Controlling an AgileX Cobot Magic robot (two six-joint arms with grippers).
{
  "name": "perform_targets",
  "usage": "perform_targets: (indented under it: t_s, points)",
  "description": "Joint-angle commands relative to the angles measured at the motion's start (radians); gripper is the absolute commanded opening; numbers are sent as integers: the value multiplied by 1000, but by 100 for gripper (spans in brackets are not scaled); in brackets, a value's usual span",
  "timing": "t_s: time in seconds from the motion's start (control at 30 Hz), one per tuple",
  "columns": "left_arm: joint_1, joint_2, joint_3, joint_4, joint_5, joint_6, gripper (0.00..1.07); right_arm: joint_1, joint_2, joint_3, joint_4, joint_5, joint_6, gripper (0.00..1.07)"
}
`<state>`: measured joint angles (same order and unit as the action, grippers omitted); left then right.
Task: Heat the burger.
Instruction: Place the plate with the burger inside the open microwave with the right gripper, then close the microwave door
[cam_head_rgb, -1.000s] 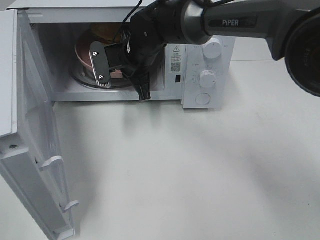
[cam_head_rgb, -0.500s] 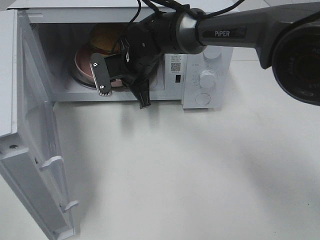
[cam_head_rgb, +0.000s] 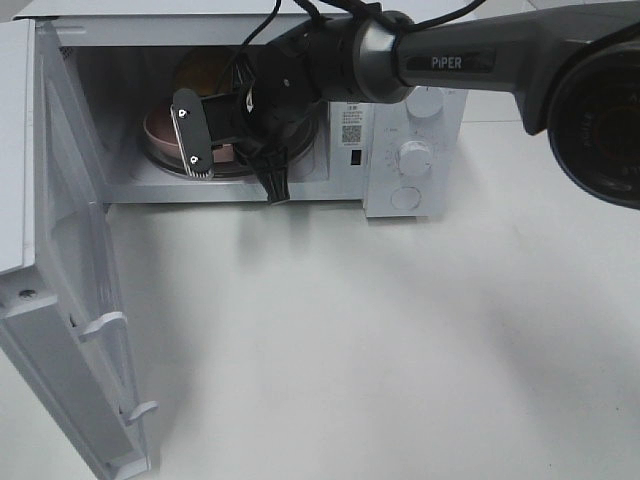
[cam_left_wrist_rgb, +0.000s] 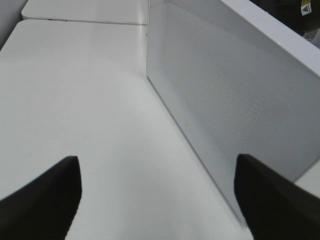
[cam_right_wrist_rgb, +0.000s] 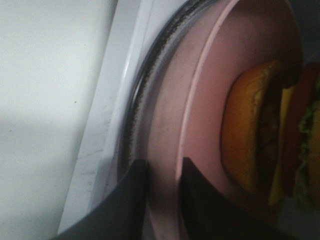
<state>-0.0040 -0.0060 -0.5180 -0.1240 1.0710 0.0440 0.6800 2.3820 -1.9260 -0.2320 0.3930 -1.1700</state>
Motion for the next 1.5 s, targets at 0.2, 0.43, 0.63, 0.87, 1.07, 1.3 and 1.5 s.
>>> perform_targets:
  t_s: [0.2, 0.43, 0.63, 0.87, 1.07, 1.3, 1.5]
  points:
    - [-3, -18, 1, -6, 2, -2, 77, -3, -15, -10, 3, 80, 48, 44]
    - [-3, -18, 1, -6, 2, -2, 77, -3, -32, 27, 4, 114, 49, 54]
    - [-3, -18, 1, -6, 2, -2, 77, -3, -98, 129, -1, 37, 49, 70]
    - [-3, -18, 1, -6, 2, -2, 77, -3, -170, 250, -3, -67, 49, 79]
    - [-3, -18, 1, -6, 2, -2, 77, -3, -239, 360, -6, -129, 49, 77]
    - [-3, -18, 1, -6, 2, -2, 77, -3, -343, 506, -32, -208, 87, 76]
    - [-3, -18, 1, -6, 2, -2, 77, -3, -435, 647, -32, -241, 99, 76]
